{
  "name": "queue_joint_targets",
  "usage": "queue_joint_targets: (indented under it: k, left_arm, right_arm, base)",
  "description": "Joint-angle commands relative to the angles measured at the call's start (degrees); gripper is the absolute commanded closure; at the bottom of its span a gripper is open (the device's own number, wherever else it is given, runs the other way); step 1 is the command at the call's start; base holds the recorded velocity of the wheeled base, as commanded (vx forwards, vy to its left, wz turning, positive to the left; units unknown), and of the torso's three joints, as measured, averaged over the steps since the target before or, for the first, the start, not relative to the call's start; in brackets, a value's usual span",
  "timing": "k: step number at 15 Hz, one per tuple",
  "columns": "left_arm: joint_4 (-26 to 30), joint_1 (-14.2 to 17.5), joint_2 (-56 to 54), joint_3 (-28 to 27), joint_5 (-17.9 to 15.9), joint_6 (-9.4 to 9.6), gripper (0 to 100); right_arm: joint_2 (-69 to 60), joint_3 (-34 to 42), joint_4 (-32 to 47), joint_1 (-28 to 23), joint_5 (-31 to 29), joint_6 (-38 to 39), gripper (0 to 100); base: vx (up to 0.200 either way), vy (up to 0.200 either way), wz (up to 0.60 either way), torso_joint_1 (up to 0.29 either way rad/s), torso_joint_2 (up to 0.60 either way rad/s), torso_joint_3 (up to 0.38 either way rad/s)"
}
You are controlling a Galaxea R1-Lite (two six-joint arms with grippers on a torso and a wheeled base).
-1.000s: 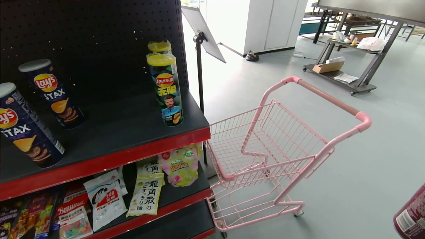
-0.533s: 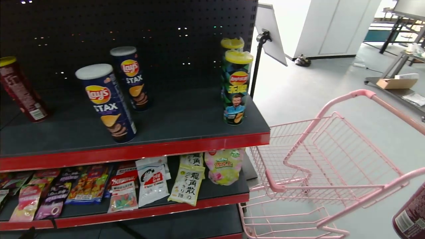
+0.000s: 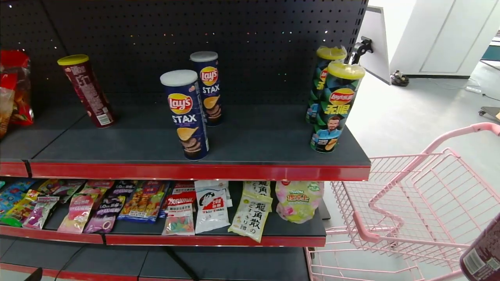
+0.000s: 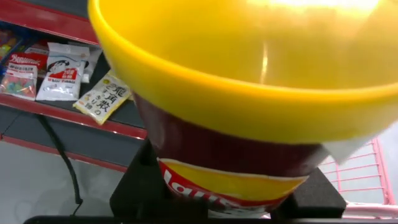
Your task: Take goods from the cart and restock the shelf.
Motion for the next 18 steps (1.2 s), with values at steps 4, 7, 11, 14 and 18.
queue_joint_targets:
  k: [4, 7, 11, 14, 18]
  left_arm:
    - [0.0, 0.0, 0.0, 0.1, 0.0, -0.01, 0]
    - [0.0, 0.0, 0.0, 0.1, 0.1, -0.01, 0]
    - [0.0, 0.0, -0.1, 0.1, 0.0, -0.01, 0]
    - [0.0, 0.0, -0.1, 0.0, 0.1, -0.10, 0]
    - [0.0, 0.0, -0.1, 0.0, 0.1, -0.01, 0]
  right_arm:
    - [-2.0, 0.6, 0.0, 0.1, 0.1, 0.1, 100]
    - [-3.2, 1.1, 0.1, 0.1, 0.1, 0.2, 100]
    - [-3.7, 1.1, 0.0, 0.1, 0.1, 0.1, 100]
    - [-4.1, 1.1, 0.1, 0.1, 0.1, 0.1, 100]
    - [-4.5, 1.1, 0.1, 0.1, 0.1, 0.1, 100]
  base:
    - [0.000, 0.200, 0.00, 0.001, 0.00, 0.005]
    - [0.000, 0.200, 0.00, 0.001, 0.00, 0.002]
    - [0.000, 0.200, 0.00, 0.001, 0.00, 0.004]
    - [0.000, 0.200, 0.00, 0.002, 0.00, 0.004]
    - [0.000, 0.200, 0.00, 0.004, 0.00, 0.000]
